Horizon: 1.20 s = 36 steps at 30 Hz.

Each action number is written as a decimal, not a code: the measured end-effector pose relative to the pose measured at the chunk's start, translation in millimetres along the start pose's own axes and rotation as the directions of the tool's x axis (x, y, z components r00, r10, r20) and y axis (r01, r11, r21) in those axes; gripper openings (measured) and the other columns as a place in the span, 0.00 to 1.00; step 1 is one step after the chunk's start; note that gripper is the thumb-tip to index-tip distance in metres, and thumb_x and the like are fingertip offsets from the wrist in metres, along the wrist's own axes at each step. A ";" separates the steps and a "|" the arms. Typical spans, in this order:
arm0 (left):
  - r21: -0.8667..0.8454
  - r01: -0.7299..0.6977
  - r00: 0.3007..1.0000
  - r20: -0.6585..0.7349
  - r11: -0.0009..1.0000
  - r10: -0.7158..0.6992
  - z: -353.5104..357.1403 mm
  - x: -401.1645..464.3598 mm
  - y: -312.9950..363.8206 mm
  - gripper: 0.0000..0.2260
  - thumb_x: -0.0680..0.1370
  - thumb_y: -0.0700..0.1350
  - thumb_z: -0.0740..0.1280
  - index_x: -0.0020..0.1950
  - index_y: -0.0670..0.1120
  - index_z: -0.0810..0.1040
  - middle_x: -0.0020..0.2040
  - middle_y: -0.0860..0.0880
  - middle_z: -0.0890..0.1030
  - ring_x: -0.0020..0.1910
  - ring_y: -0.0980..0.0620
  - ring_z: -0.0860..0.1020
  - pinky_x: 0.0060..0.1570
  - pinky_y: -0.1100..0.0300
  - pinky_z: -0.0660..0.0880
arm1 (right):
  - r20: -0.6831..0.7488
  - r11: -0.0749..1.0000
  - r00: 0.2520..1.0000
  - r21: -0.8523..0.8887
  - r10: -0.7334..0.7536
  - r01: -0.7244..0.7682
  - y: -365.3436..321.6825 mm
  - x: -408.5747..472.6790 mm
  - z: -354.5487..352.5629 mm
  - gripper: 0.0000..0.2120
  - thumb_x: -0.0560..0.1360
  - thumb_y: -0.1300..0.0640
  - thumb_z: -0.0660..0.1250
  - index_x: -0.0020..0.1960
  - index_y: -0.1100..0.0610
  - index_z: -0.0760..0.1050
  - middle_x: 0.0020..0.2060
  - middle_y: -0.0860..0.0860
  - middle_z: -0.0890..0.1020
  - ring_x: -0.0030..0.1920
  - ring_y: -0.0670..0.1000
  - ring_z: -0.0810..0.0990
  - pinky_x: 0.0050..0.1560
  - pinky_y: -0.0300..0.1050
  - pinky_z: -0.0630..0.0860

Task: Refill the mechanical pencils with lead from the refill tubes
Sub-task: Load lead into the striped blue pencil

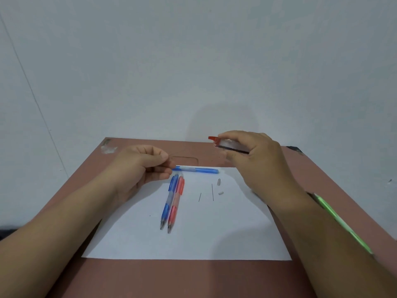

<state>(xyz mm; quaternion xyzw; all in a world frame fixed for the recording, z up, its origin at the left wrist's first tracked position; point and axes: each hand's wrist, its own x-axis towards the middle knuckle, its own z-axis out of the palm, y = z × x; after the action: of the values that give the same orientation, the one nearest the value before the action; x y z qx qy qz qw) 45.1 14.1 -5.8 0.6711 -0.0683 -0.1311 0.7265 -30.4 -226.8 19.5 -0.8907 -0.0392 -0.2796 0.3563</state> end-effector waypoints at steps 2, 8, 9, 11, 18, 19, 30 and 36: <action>-0.001 -0.007 1.000 -0.002 1.000 0.007 -0.3 0.4 -0.1 0.07 0.81 0.35 0.64 0.46 0.35 0.80 0.46 0.36 0.85 0.37 0.48 0.82 0.38 0.62 0.82 | 0.018 0.986 0.997 0.148 0.073 -0.075 -3.2 -1.7 1.2 0.11 0.76 0.57 0.74 0.52 0.40 0.83 0.44 0.37 0.83 0.49 0.39 0.79 0.45 0.26 0.71; 0.006 -0.023 1.000 -0.008 1.000 0.023 -1.0 0.9 -0.7 0.08 0.81 0.35 0.63 0.44 0.37 0.79 0.44 0.37 0.85 0.36 0.48 0.81 0.37 0.60 0.83 | 0.139 0.902 0.962 0.337 0.234 -0.268 -7.2 -2.8 7.6 0.07 0.80 0.51 0.70 0.53 0.39 0.76 0.44 0.40 0.86 0.40 0.37 0.80 0.44 0.36 0.73; 0.007 -0.028 1.000 -0.011 1.000 0.028 -1.3 1.1 -0.7 0.08 0.81 0.35 0.63 0.44 0.37 0.79 0.44 0.37 0.85 0.36 0.47 0.81 0.37 0.60 0.83 | 0.156 0.888 0.956 0.357 0.247 -0.288 -7.8 -2.4 8.0 0.07 0.80 0.51 0.69 0.54 0.40 0.76 0.45 0.41 0.86 0.41 0.36 0.81 0.46 0.40 0.75; 0.003 -0.035 0.999 -0.018 0.999 0.035 -1.5 1.7 -0.5 0.07 0.81 0.35 0.64 0.45 0.37 0.79 0.43 0.37 0.84 0.36 0.47 0.81 0.37 0.60 0.83 | 0.188 0.861 0.944 0.391 0.271 -0.325 -8.7 -2.4 8.8 0.07 0.81 0.52 0.69 0.56 0.42 0.75 0.46 0.43 0.87 0.46 0.39 0.84 0.48 0.47 0.80; 0.009 -0.049 0.999 -0.023 0.999 0.049 -1.6 3.5 -1.8 0.08 0.81 0.37 0.65 0.44 0.38 0.81 0.43 0.38 0.85 0.36 0.48 0.81 0.37 0.61 0.82 | 0.200 0.849 0.952 0.435 0.232 -0.298 -15.9 -4.8 8.9 0.18 0.73 0.57 0.78 0.57 0.48 0.73 0.41 0.55 0.86 0.41 0.55 0.86 0.44 0.49 0.85; 0.011 -0.050 0.998 -0.024 0.999 0.050 -1.6 3.8 -2.0 0.07 0.80 0.37 0.65 0.44 0.38 0.81 0.43 0.38 0.85 0.36 0.48 0.81 0.37 0.61 0.82 | 0.191 0.863 0.955 0.416 0.225 -0.286 -16.5 -5.2 9.0 0.19 0.72 0.57 0.78 0.57 0.47 0.73 0.40 0.55 0.86 0.40 0.55 0.86 0.43 0.50 0.85; 0.038 -0.062 0.998 -0.032 0.997 0.063 -1.3 5.5 -3.3 0.07 0.80 0.38 0.66 0.45 0.38 0.81 0.43 0.39 0.85 0.36 0.48 0.80 0.38 0.60 0.82 | 0.199 0.955 0.965 0.209 0.169 -0.211 -16.0 -7.8 8.2 0.21 0.73 0.50 0.77 0.58 0.38 0.69 0.38 0.51 0.86 0.36 0.50 0.85 0.48 0.55 0.83; 0.048 -0.063 0.997 -0.039 0.997 0.065 -0.5 5.3 -4.0 0.08 0.80 0.38 0.67 0.43 0.39 0.82 0.42 0.39 0.85 0.37 0.49 0.80 0.38 0.60 0.82 | 0.209 0.957 0.965 0.210 0.157 -0.201 -17.3 -8.2 3.5 0.16 0.75 0.51 0.76 0.56 0.40 0.72 0.35 0.54 0.84 0.35 0.50 0.85 0.43 0.43 0.83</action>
<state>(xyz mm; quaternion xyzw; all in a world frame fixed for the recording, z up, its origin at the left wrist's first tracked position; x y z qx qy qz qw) 50.0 12.8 -10.2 0.6877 -0.0781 -0.0927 0.7158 -40.3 -210.6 23.7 -0.8661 -0.0237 -0.1532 0.4752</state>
